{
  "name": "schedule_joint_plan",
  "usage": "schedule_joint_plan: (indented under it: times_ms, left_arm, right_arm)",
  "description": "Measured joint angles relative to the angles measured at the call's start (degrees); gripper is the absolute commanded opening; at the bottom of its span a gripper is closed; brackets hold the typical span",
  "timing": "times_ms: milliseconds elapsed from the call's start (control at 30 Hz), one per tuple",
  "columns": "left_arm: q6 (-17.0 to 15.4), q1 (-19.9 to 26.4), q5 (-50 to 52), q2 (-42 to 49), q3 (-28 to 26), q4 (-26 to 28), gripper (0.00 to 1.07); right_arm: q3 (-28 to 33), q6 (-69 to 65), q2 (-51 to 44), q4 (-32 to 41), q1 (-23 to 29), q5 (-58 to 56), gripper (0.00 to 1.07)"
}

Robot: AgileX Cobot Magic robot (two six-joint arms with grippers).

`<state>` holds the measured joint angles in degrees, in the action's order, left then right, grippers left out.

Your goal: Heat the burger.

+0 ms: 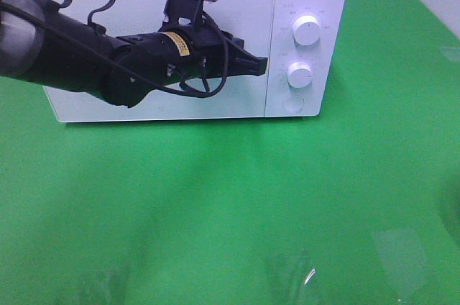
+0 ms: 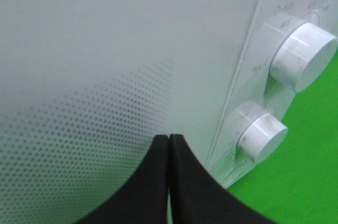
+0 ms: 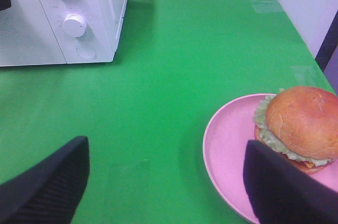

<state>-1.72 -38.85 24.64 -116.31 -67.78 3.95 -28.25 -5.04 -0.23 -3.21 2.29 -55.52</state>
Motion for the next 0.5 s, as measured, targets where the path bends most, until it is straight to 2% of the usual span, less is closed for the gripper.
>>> schedule_joint_plan:
  times_ms: [133,167,200,267,300,333,367,400,433,467,500]
  left_arm:
    - [-0.2,-1.3,-2.4,1.3,-0.5,1.9,0.01]
    - [-0.5,-2.2,-5.3,2.0,-0.6,2.4,0.09]
    - [-0.5,-2.2,-5.3,2.0,-0.6,2.4,0.09]
    - [-0.9,-3.5,-11.9,3.3,-0.6,2.8,0.32]
    - [-0.9,-3.5,-11.9,3.3,-0.6,2.8,0.32]
    - [-1.0,-4.0,-17.6,4.3,-0.6,2.8,0.59]
    - [-1.0,-4.0,-17.6,4.3,-0.6,2.8,0.59]
    - [-1.0,-4.5,-22.8,5.6,-0.6,2.8,0.84]
    - [-1.0,-4.5,-22.8,5.6,-0.6,2.8,0.84]
    - [-1.1,-4.6,-28.9,6.6,-0.6,2.8,1.01]
    - [-1.1,-4.6,-31.4,6.9,-0.6,2.9,1.02]
  right_arm:
    - [0.0,0.0,0.0,0.0,0.0,0.0,0.76]
    - [0.0,0.0,0.0,0.0,0.0,0.0,0.76]
    - [0.0,0.0,0.0,0.0,0.0,0.0,0.76]
    - [0.1,0.0,0.0,0.0,0.0,0.0,0.76]
    - [0.1,0.0,0.0,0.0,0.0,0.0,0.76]
    - [0.1,0.0,0.0,0.0,0.0,0.0,0.76]
    - [0.1,0.0,0.0,0.0,0.0,0.0,0.76]
    - [0.1,0.0,0.0,0.0,0.0,0.0,0.76]
    - [0.1,0.0,0.0,0.0,0.0,0.0,0.76]
    - [0.1,0.0,0.0,0.0,0.0,0.0,0.76]
    - [0.1,0.0,0.0,0.0,0.0,0.0,0.76]
